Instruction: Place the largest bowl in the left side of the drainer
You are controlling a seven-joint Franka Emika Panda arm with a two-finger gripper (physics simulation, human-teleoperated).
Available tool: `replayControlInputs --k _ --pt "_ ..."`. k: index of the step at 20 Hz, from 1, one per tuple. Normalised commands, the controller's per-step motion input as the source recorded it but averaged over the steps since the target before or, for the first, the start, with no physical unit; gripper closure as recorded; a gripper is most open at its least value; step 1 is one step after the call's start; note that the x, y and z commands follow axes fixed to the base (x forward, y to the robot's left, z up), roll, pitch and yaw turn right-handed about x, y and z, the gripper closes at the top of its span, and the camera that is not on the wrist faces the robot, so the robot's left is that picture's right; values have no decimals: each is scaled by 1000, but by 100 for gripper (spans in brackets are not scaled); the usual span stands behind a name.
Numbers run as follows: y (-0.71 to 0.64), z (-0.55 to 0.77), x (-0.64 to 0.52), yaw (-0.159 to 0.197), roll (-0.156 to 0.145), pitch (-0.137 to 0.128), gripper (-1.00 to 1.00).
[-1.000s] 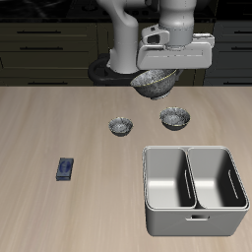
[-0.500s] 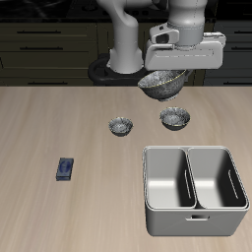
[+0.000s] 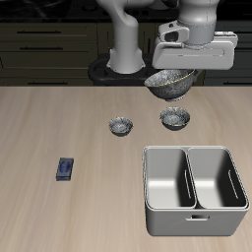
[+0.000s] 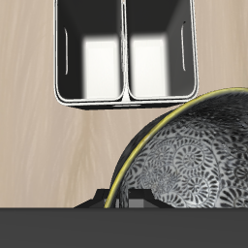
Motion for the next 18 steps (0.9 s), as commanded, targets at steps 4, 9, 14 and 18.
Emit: replayControlInputs --k 4,9,14,18 --pt "197 19 159 -13 10 6 100" --pt "246 -47 183 -5 3 19 100" --pt "182 61 425 9 -11 -5 100" --pt "38 -5 384 -15 -38 18 100"
